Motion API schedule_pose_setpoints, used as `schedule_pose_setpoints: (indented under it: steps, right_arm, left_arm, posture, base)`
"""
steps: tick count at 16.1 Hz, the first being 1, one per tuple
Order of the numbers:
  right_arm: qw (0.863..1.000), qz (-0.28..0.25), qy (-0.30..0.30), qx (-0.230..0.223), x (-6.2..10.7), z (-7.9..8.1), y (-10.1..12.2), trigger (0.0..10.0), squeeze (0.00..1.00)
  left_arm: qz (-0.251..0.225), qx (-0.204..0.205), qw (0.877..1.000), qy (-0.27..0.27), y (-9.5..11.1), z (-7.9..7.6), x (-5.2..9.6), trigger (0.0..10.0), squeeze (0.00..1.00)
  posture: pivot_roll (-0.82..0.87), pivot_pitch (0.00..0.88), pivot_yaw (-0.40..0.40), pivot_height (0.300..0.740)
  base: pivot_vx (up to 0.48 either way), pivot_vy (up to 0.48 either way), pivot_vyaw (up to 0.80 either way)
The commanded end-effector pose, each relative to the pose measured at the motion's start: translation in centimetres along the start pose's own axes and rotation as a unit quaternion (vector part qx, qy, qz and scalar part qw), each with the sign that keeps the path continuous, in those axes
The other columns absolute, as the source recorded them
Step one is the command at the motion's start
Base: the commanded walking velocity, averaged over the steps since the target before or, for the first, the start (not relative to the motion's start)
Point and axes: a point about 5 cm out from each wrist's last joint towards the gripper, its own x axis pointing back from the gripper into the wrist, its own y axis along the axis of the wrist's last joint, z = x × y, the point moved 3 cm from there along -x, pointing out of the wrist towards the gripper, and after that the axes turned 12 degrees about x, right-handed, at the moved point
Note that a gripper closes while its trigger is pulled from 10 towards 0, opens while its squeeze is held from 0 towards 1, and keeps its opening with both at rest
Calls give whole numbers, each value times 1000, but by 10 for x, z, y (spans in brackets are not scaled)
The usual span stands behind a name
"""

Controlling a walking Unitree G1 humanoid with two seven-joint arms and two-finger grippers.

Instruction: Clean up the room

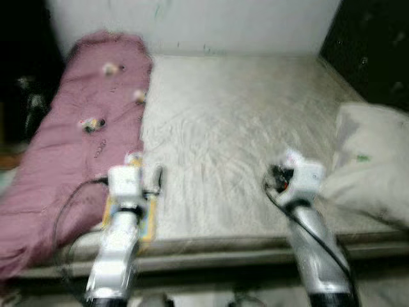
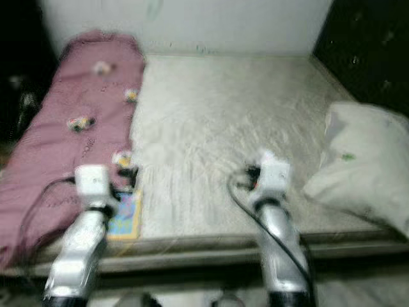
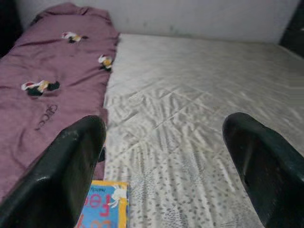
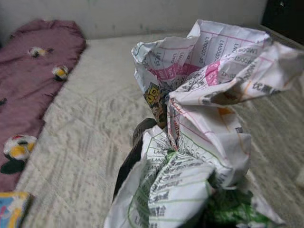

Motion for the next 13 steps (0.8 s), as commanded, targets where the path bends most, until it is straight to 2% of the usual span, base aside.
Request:
schedule_pose_setpoints:
  steps: [1,5,6,13]
  right_arm:
    - [1000,-9,3,-3,-2,3,6,10000,0]
    - [1000,-17,14,-13,-4,8,11,10000,0]
    - [1000,-13,18,-2,-5,10,11,10000,0]
    - [1000,-13,18,-2,-5,10,11,10000,0]
  left_arm:
    - [-10,-10,1000,7,6,6,-1,10000,0]
    - [-14,-10,1000,12,8,8,-2,10000,0]
    - [-15,-10,1000,15,9,9,-2,10000,0]
    - [-15,-10,1000,15,9,9,-2,10000,0]
  posture:
    - [-45,0,-21,740]
    - [-36,0,-26,740]
    - [-30,0,-27,740]
    - [-30,0,-27,740]
  base:
    - [0,0,0]
    - [0,0,0]
    - [0,0,0]
    - [0,0,0]
